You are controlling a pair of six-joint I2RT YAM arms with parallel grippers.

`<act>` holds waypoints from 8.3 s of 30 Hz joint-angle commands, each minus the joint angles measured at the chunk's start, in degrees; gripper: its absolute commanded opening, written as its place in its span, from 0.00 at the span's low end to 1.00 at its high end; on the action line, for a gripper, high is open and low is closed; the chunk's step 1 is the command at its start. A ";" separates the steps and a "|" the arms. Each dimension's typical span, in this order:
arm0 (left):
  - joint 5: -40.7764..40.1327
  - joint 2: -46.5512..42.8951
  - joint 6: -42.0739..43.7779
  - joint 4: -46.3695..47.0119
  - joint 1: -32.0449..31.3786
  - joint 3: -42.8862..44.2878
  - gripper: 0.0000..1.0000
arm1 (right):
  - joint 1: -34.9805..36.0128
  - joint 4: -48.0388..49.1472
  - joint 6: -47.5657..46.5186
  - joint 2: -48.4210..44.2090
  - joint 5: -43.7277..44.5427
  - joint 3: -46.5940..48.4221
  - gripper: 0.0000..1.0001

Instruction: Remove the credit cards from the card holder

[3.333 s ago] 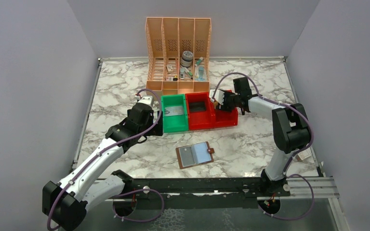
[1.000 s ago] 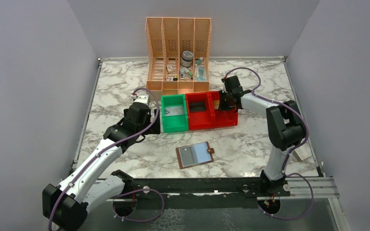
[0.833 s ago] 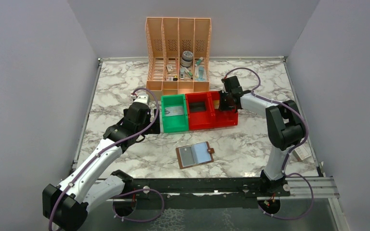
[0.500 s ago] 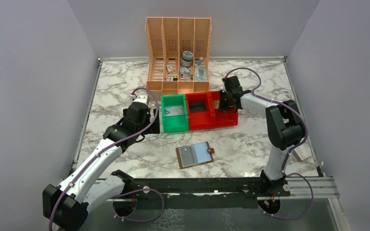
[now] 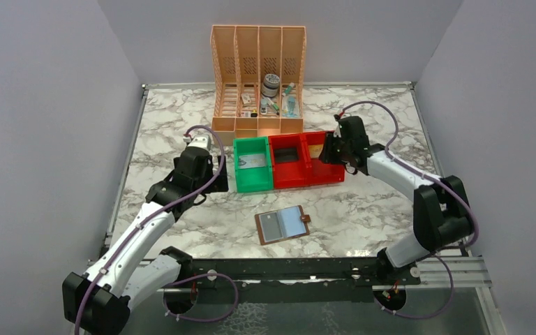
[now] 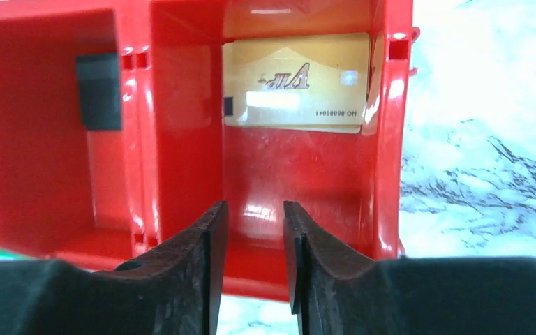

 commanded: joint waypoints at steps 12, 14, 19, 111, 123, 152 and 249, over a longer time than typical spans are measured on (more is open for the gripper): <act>10.38 -4.67 1.17 3.93 10.91 -0.88 0.99 | 0.08 2.09 6.82 -27.97 -6.80 -17.48 1.00; 11.19 -5.02 0.98 4.79 12.83 -1.38 0.99 | 0.08 2.70 6.62 -30.76 -9.64 -18.73 1.00; 13.82 -3.45 1.16 4.62 13.81 -1.43 0.99 | 0.59 9.63 7.86 -30.76 -28.91 -21.67 0.84; 15.67 -13.43 -28.63 24.13 -16.84 -25.00 0.63 | 37.04 15.63 19.19 6.08 -8.76 -11.53 0.48; 4.41 -26.47 -33.75 14.24 -17.31 -25.18 0.60 | 37.90 8.84 9.91 3.72 -2.31 -9.15 0.58; 1.89 -26.23 -32.43 8.81 -17.31 -23.05 0.63 | 46.76 -5.91 9.96 13.59 19.15 1.60 0.65; 18.65 9.56 -31.98 56.51 -26.47 -28.05 0.42 | 26.89 5.89 16.67 -8.09 -6.25 -12.14 0.74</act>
